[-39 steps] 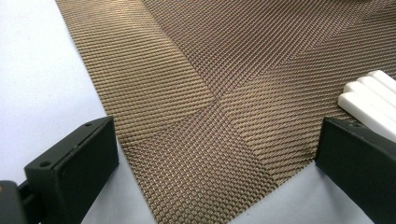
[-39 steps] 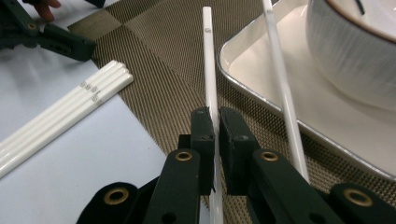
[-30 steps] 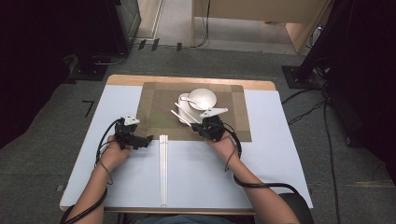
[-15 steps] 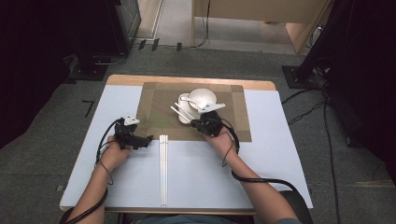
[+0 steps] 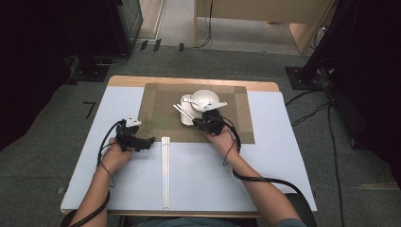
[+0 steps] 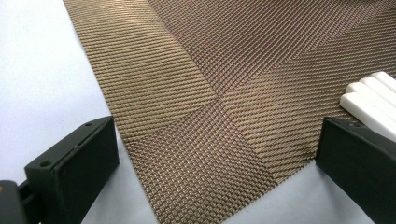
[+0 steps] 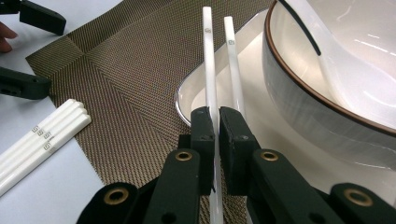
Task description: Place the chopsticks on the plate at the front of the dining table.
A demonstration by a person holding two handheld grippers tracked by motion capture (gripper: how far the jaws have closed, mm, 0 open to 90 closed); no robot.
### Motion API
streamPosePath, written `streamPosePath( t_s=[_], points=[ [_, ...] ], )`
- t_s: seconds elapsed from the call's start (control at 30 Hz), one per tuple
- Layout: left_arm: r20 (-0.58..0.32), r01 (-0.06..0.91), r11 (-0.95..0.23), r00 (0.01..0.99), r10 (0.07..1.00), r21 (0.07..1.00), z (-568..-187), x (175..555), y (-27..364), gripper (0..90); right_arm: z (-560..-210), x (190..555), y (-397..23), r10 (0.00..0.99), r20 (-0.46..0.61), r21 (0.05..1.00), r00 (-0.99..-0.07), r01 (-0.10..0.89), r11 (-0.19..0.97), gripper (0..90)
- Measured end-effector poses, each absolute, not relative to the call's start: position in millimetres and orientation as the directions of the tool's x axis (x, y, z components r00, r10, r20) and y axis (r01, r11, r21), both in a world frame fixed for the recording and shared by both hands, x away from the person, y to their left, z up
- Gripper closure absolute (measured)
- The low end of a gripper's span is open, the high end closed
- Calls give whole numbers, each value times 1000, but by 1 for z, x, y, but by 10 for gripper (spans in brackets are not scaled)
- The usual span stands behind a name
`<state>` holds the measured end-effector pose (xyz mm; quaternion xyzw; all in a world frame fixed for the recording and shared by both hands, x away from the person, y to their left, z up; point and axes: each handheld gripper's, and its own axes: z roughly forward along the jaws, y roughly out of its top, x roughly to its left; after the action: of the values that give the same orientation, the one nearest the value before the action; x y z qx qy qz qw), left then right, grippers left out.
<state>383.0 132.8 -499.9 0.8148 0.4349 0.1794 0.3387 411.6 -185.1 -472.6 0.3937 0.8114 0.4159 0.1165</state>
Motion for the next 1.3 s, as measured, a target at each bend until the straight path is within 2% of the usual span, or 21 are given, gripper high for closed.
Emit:
streamPosePath(
  t_s=[0.8, 1.1, 1.3],
  points=[
    [-2, 587, -392, 557, 831, 708, -500, 383, 133, 0, -480, 412, -177, 732, 78, 771, -677, 506, 387, 849],
    [-2, 588, -391, 556, 831, 708, -500, 383, 133, 0, -478, 412, -178, 727, 79, 778, -682, 498, 383, 821],
    [-2, 589, -392, 555, 832, 707, -500, 383, 133, 0, -475, 411, -178, 708, 112, 790, -698, 494, 362, 684]
  ],
)
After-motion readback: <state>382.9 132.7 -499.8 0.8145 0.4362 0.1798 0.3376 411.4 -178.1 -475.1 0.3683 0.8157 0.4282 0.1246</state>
